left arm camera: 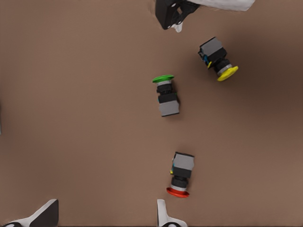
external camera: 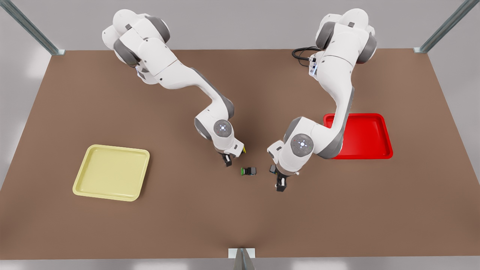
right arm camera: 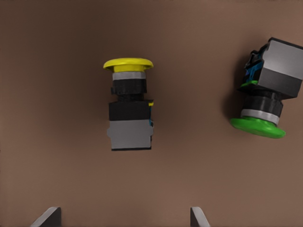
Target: Place the switches on the corresponding trays according to their colors
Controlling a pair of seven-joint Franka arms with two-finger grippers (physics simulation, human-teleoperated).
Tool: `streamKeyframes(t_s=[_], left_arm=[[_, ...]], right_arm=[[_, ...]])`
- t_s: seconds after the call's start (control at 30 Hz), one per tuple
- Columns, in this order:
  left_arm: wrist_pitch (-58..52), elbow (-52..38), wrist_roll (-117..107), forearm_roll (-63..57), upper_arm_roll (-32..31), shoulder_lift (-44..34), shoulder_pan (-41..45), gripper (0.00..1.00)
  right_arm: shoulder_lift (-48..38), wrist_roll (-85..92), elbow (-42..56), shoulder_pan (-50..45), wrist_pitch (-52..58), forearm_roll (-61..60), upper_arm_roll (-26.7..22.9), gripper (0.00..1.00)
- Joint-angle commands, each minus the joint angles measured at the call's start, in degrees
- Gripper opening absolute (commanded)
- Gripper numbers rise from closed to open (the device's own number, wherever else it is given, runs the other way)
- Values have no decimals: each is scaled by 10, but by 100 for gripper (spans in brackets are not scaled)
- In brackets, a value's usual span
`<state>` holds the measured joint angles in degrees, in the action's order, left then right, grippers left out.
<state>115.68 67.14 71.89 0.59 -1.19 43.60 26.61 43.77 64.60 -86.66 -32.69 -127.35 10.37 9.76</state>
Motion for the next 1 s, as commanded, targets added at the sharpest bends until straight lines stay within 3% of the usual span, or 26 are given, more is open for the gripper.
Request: streamKeyframes(t_s=[0.0, 0.13, 0.3, 0.77, 0.8, 0.83, 0.97], left_arm=[[2, 1, -1, 0, 0, 6, 0, 100], [45, 26, -25, 5, 0, 33, 6, 100], [12, 86, -72, 5, 1, 7, 19, 100], [3, 95, -90, 16, 1, 25, 17, 100], [3, 95, -90, 16, 1, 25, 16, 100], [4, 95, -90, 16, 1, 27, 15, 100], [16, 95, -90, 6, 2, 38, 15, 100]], right_arm=[[0, 0, 1, 0, 0, 0, 0, 100], [10, -1, 5, -8, -2, -1, 0, 100], [19, -1, 6, -9, -2, -1, 0, 100], [32, -2, 10, -21, -18, -2, 2, 99], [32, -2, 10, -22, -18, -2, 2, 85], [32, -2, 10, -22, -18, -2, 1, 77], [32, -2, 10, -22, -18, -1, 1, 66]])
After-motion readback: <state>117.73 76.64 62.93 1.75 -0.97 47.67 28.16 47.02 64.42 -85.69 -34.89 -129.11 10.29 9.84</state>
